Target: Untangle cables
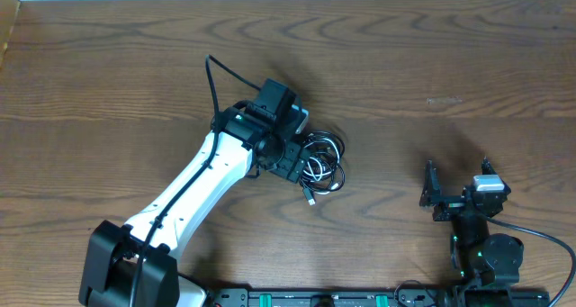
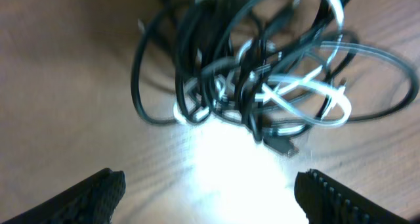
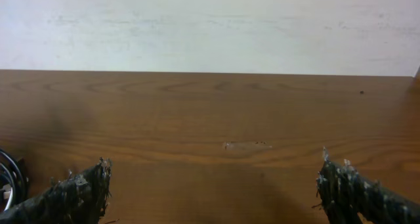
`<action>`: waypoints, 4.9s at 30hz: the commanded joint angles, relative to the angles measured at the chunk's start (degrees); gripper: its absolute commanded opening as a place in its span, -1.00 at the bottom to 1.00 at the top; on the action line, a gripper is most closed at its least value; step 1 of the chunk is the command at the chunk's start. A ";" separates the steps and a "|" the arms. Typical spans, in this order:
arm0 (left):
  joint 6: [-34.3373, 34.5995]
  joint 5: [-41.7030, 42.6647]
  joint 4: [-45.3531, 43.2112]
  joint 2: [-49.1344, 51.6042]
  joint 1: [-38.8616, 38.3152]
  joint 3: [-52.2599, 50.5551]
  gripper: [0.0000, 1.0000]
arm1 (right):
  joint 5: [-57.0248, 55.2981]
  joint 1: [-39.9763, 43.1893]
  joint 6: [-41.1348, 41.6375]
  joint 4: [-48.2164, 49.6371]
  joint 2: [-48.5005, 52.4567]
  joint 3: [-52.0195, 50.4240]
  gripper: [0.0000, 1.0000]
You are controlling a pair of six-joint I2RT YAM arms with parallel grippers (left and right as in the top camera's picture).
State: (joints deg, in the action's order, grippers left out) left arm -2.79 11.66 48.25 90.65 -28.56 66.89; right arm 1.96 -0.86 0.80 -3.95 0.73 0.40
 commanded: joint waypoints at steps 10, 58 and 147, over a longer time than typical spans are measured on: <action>0.63 -0.35 4.68 0.68 -2.36 -1.14 0.75 | 0.55 0.79 0.39 -0.17 -0.24 -0.09 0.98; 14.75 -3.74 -17.22 5.53 -8.46 -9.18 0.55 | 0.55 0.79 0.39 -0.20 -0.24 -0.09 0.98; 5.11 -9.44 -17.57 -17.57 -8.46 -8.81 -0.85 | 1.01 0.76 0.46 0.35 -0.24 -0.09 0.98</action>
State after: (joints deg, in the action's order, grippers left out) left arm 4.84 2.63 31.00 74.24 -36.97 57.76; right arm 1.80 -0.86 0.82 -3.84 0.73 0.38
